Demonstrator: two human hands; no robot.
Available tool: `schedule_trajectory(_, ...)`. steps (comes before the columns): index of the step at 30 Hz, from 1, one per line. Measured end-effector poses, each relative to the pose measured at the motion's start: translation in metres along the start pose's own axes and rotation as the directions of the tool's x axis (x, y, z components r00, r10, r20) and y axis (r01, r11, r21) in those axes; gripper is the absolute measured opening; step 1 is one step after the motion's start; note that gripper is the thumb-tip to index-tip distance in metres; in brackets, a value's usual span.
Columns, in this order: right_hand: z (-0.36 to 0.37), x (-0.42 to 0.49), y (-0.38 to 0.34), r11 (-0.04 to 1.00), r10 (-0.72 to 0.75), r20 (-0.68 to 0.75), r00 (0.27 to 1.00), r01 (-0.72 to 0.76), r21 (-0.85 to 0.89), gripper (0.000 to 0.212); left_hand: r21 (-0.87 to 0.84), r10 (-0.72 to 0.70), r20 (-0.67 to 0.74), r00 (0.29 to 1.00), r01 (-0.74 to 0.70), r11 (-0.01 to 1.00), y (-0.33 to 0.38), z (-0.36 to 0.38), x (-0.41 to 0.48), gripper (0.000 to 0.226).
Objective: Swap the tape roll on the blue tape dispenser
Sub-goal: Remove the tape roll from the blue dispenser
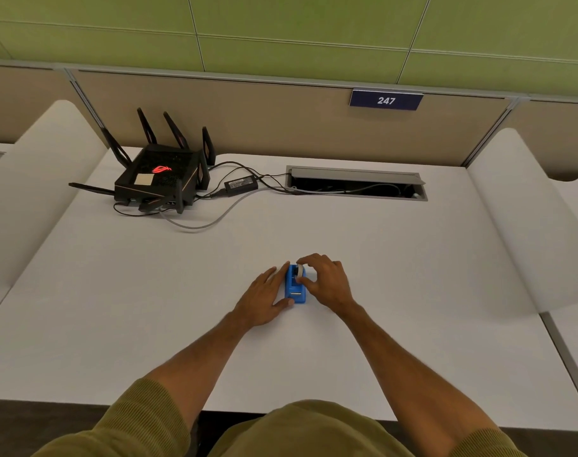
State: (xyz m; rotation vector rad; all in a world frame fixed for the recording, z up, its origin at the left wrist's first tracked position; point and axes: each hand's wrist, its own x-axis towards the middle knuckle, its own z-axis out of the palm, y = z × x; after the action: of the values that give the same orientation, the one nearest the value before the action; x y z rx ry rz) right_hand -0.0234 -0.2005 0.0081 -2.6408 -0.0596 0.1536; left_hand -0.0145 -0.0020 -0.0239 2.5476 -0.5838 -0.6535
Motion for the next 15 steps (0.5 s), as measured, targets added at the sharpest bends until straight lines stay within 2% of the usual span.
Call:
schedule_trajectory(4,-0.004,-0.002,0.002,0.989,0.032,-0.048,0.998,-0.024,0.149,0.038,0.010,0.048,0.004,0.999,-0.048,0.999,-0.003,-0.007,-0.002,0.090)
schedule_trajectory(6,-0.006,-0.003,0.002,0.974,0.053,-0.072,0.996,-0.035,0.225,0.037,-0.036,0.053,-0.037,0.998,-0.054,0.998,-0.004,-0.014,0.000,0.086)
schedule_trajectory(9,-0.007,-0.003,0.002,0.931,0.073,-0.102,0.992,-0.032,0.364,0.037,-0.129,0.031,-0.179,0.983,-0.055,0.990,0.001,-0.026,0.004,0.064)
schedule_trajectory(12,-0.008,-0.003,-0.003,0.838,0.121,-0.099,0.988,-0.048,0.544,0.038,-0.257,-0.037,-0.333,0.942,-0.053,0.965,0.012,-0.034,0.010,0.045)
schedule_trajectory(15,-0.012,0.001,-0.008,0.747,0.165,-0.090,0.982,-0.065,0.662,0.038,-0.454,-0.142,-0.382,0.913,-0.051,0.890,0.028,-0.042,0.018,0.037)
